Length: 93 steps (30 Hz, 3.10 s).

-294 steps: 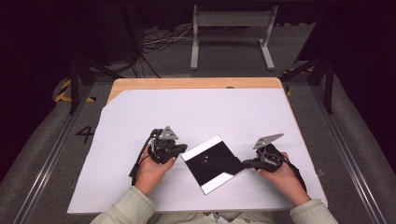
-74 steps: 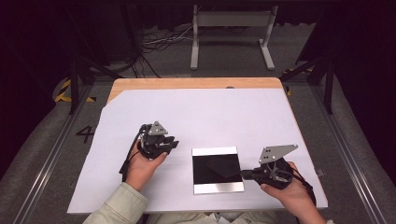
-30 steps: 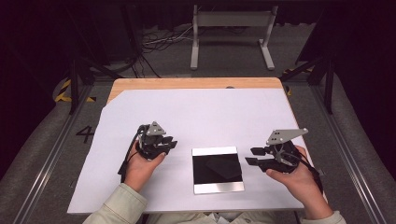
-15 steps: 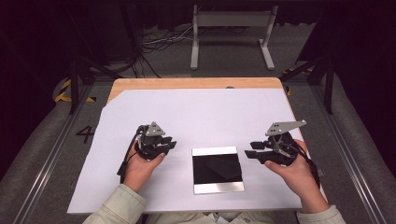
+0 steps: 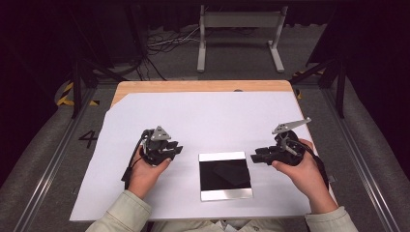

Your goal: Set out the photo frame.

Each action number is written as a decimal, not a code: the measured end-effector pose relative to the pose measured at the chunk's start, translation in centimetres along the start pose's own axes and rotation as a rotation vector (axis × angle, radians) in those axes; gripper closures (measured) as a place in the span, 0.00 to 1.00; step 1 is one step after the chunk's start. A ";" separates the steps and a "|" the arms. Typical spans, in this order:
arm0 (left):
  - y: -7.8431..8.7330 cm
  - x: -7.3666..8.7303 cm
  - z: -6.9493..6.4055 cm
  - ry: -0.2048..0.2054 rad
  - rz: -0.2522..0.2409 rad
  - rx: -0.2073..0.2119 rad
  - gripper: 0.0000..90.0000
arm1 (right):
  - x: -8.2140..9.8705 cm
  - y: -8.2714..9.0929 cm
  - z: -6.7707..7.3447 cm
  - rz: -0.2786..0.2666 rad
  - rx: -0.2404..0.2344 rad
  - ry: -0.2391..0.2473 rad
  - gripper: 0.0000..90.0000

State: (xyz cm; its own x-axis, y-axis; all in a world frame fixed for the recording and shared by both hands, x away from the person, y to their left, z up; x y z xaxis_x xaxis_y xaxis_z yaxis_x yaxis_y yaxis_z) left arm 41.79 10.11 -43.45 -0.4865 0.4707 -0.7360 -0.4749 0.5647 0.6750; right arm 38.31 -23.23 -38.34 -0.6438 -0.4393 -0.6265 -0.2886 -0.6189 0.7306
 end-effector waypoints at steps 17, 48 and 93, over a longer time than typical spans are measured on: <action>-0.1 0.1 0.0 0.008 0.007 0.007 0.78 | 0.3 -1.5 -0.6 0.078 -0.094 -0.232 0.65; 0.0 0.0 0.0 0.003 0.001 0.002 0.78 | 1.2 -3.3 -1.3 0.092 -0.211 -0.602 0.61; 0.0 0.1 0.0 0.012 0.006 0.004 0.78 | 1.8 -6.5 1.9 0.214 -0.308 -0.590 0.71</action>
State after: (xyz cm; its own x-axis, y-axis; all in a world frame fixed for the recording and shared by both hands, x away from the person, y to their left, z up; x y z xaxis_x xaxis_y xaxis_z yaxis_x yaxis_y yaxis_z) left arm 41.74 10.16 -43.54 -0.4981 0.4661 -0.7312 -0.4687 0.5647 0.6793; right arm 37.71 -18.78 -43.74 -0.9665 -0.1993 -0.1615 0.0456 -0.7528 0.6567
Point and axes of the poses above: each handheld gripper's, and its own axes: y roughly backward along the jaws, x roughly out of its underside, z roughly to its left, the point moved 5 cm from there along -y, roughly forward along the jaws, and after that the axes turned 1 degree about z, right-handed, at the moved point
